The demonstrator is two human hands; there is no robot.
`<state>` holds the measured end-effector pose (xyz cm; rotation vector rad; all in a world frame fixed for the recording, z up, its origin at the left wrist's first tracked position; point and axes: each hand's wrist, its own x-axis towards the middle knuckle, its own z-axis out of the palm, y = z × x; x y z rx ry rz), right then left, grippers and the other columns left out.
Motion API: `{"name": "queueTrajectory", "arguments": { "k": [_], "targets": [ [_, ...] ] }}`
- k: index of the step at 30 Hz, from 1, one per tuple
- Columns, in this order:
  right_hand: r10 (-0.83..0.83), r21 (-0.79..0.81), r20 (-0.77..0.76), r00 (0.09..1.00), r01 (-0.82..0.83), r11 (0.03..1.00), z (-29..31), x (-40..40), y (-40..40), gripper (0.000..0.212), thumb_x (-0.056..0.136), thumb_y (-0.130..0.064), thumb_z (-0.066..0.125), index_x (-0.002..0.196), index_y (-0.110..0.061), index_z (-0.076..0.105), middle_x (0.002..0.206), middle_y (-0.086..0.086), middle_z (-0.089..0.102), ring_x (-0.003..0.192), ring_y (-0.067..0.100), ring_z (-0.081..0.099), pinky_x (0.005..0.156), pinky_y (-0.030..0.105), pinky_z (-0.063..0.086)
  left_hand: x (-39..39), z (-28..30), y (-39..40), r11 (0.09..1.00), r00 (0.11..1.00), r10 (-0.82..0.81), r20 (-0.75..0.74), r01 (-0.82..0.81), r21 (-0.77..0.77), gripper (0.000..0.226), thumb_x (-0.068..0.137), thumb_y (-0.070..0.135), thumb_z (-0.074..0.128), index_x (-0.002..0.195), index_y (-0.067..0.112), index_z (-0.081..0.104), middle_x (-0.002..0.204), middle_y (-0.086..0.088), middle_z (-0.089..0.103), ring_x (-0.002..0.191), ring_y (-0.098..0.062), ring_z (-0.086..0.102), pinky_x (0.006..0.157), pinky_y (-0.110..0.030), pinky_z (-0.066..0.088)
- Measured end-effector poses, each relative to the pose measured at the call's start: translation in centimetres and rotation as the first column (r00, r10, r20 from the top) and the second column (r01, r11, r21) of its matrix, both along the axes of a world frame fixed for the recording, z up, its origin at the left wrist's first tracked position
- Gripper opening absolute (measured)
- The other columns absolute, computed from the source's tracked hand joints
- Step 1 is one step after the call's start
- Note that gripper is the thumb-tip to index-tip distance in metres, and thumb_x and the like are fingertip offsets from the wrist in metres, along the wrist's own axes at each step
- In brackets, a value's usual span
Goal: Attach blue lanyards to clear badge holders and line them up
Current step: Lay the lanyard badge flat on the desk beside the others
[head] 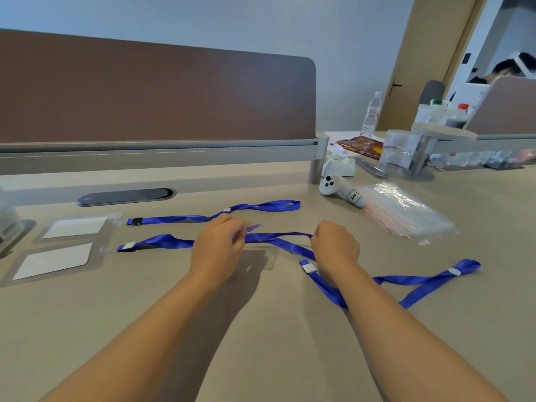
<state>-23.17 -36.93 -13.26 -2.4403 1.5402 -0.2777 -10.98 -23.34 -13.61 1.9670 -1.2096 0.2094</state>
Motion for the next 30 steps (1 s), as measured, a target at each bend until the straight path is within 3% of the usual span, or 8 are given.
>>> {"name": "queueTrajectory", "arguments": {
  "k": [5, 10, 13, 16, 20, 23, 25, 30],
  "targets": [
    [0.034, 0.005, 0.108, 0.994, -0.035, 0.999, 0.0, 1.9, -2.2, 0.029, 0.093, -0.008, 0.035, 0.118, -0.007, 0.051, 0.115, 0.016, 0.062, 0.089, 0.031, 0.053, 0.070, 0.032, 0.038, 0.7, 0.0, -0.9, 1.000, 1.000, 0.004, -0.013, -0.004, 0.004, 0.021, 0.087, 0.007, 0.047, 0.102, 0.008, 0.063, 0.099, -0.014, 0.064, 0.101, -0.028, 0.054, 0.076, -0.026, 0.036],
    [0.101, 0.096, 0.124, 0.987, -0.113, 0.989, -1.0, 0.6, -1.4, 0.052, 0.094, -0.013, 0.037, 0.144, -0.016, 0.024, 0.126, 0.013, 0.056, 0.110, 0.029, 0.055, 0.082, 0.033, 0.043, 0.5, -0.1, -1.0, 1.000, 1.000, 0.005, -0.005, -0.005, 0.015, 0.021, 0.087, 0.006, 0.048, 0.102, 0.008, 0.063, 0.102, -0.013, 0.064, 0.098, -0.027, 0.055, 0.078, -0.027, 0.037],
    [0.146, 0.049, 0.103, 0.984, -0.152, 0.987, -2.0, 0.2, -0.4, 0.021, 0.089, -0.024, 0.045, 0.099, -0.011, 0.058, 0.102, 0.012, 0.057, 0.089, 0.027, 0.055, 0.072, 0.033, 0.043, -0.1, -0.2, -0.6, 1.000, 1.000, 0.004, 0.000, -0.004, 0.009, 0.021, 0.087, 0.006, 0.048, 0.101, 0.008, 0.063, 0.103, -0.013, 0.065, 0.097, -0.027, 0.055, 0.076, -0.027, 0.036],
    [0.172, 0.037, -0.026, 0.985, -0.171, 0.985, -2.7, 0.1, 0.8, 0.038, 0.085, -0.031, 0.050, 0.054, -0.015, 0.035, 0.072, 0.005, 0.043, 0.074, 0.026, 0.046, 0.056, 0.029, 0.031, -1.0, -0.2, 0.1, 1.000, 1.000, 0.007, 0.014, -0.008, 0.023, 0.022, 0.087, 0.008, 0.048, 0.104, 0.008, 0.062, 0.108, -0.012, 0.064, 0.100, -0.025, 0.055, 0.077, -0.024, 0.034],
    [0.176, 0.097, -0.133, 0.975, -0.164, 0.982, -1.6, 0.1, 1.6, 0.031, 0.091, -0.013, 0.043, 0.061, -0.012, 0.037, 0.061, 0.002, 0.034, 0.070, 0.024, 0.044, 0.058, 0.029, 0.033, -1.5, 0.0, 1.0, 0.999, 1.000, 0.019, 0.020, -0.020, 0.039, 0.023, 0.088, 0.010, 0.047, 0.107, 0.009, 0.060, 0.111, -0.012, 0.063, 0.103, -0.024, 0.054, 0.080, -0.024, 0.035],
    [0.227, 0.033, -0.204, 0.952, -0.225, 0.974, -0.6, -0.2, 2.2, 0.018, 0.093, -0.012, 0.043, 0.086, -0.005, 0.058, 0.089, 0.007, 0.058, 0.080, 0.025, 0.053, 0.065, 0.028, 0.035, -1.6, 0.2, 1.5, 0.998, 0.999, 0.035, 0.027, -0.036, 0.044, 0.024, 0.088, 0.011, 0.046, 0.108, 0.009, 0.059, 0.112, -0.011, 0.063, 0.103, -0.024, 0.054, 0.080, -0.025, 0.036],
    [0.217, 0.000, -0.132, 0.967, -0.219, 0.976, -0.2, -0.4, 2.5, 0.023, 0.093, -0.012, 0.042, 0.107, -0.004, 0.058, 0.111, 0.012, 0.061, 0.089, 0.028, 0.056, 0.070, 0.029, 0.037, -1.7, 0.4, 1.8, 0.998, 0.999, 0.040, 0.033, -0.042, 0.050, 0.024, 0.089, 0.011, 0.045, 0.109, 0.009, 0.059, 0.113, -0.011, 0.063, 0.103, -0.024, 0.054, 0.081, -0.026, 0.038],
    [0.155, 0.264, 0.343, 0.927, -0.253, 0.931, 1.2, -1.0, 2.8, 0.033, 0.087, 0.001, 0.032, 0.103, 0.001, 0.062, 0.113, 0.017, 0.062, 0.103, 0.032, 0.060, 0.076, 0.033, 0.045, -1.8, 1.1, 2.3, 0.997, 0.997, 0.060, 0.057, -0.063, 0.046, 0.023, 0.089, 0.009, 0.044, 0.106, 0.007, 0.059, 0.107, -0.012, 0.063, 0.097, -0.025, 0.055, 0.077, -0.028, 0.039]
  ]
}}
